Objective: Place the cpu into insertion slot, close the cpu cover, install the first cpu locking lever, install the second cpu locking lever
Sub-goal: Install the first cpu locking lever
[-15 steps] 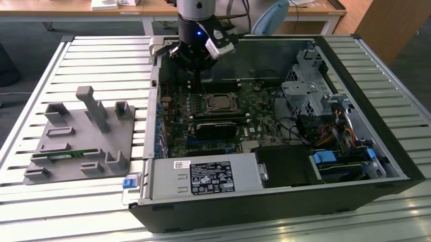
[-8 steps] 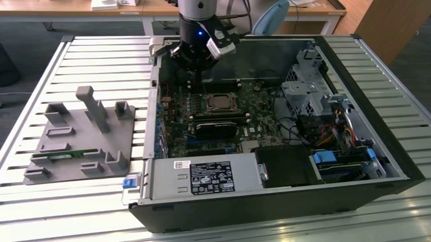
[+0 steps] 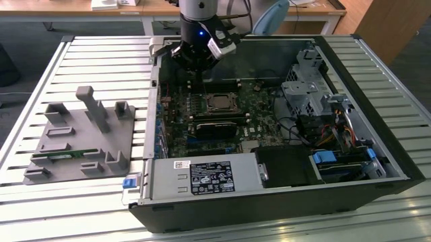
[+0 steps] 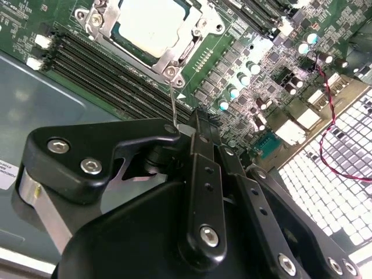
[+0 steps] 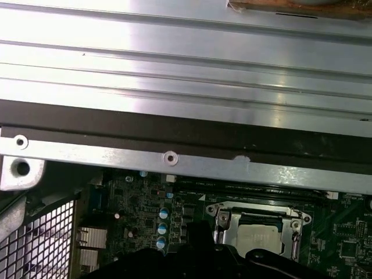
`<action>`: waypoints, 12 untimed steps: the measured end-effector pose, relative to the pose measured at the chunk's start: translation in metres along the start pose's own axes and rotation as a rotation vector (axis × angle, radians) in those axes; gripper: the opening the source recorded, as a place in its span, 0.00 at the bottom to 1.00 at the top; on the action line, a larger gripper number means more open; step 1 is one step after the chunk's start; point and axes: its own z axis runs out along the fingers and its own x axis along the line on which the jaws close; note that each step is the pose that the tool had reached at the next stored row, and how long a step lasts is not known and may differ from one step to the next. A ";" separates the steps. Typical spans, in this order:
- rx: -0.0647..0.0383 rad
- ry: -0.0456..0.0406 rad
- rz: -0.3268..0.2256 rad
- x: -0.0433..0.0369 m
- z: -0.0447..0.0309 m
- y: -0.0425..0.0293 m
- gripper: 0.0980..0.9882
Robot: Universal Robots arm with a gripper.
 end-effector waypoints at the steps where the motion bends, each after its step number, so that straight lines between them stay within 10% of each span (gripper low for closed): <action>1: 0.000 -0.0001 0.000 -0.0010 0.0000 -0.0001 0.01; 12: 0.000 0.0001 0.000 -0.0153 0.0001 -0.0013 0.01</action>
